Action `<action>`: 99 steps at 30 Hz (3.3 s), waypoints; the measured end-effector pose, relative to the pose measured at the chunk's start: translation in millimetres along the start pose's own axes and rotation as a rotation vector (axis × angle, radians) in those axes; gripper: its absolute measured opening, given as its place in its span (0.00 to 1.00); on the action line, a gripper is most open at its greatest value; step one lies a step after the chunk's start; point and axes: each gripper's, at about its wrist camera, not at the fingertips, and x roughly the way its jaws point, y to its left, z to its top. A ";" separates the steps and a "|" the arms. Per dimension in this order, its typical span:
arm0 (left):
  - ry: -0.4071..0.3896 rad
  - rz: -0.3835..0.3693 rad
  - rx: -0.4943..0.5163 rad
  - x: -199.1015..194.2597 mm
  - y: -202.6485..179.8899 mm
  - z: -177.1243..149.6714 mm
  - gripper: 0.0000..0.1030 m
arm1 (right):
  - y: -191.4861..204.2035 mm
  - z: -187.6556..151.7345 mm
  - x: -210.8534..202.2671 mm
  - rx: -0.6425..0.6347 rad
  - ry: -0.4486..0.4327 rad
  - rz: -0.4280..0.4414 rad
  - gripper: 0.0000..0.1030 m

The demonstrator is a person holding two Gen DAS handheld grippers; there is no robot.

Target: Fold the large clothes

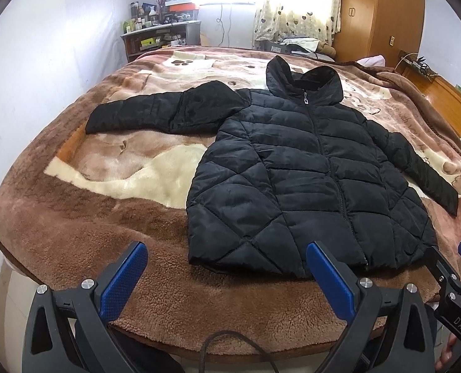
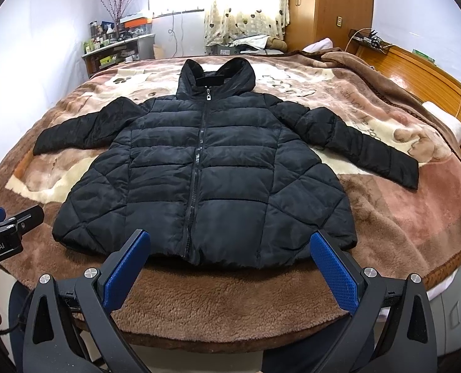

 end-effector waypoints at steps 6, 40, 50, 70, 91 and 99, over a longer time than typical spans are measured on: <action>0.003 -0.004 -0.001 1.5 -0.4 -0.8 1.00 | -1.7 0.0 -1.2 0.003 -0.001 -0.002 0.99; 0.033 0.001 -0.009 15.4 4.1 -0.3 1.00 | -3.5 3.4 7.4 0.002 0.017 -0.014 0.99; 0.007 -0.110 -0.088 50.2 53.2 37.5 1.00 | 8.7 35.5 35.2 -0.022 -0.003 0.001 0.99; 0.007 -0.042 -0.541 204.1 262.3 155.9 0.99 | 105.6 114.5 163.9 -0.170 0.027 0.199 0.99; 0.031 0.025 -0.826 338.3 342.3 199.4 0.76 | 137.8 129.1 217.7 -0.196 0.067 0.222 0.99; -0.054 0.018 -0.731 324.3 325.0 226.6 0.13 | 132.1 128.1 216.1 -0.175 0.063 0.221 0.99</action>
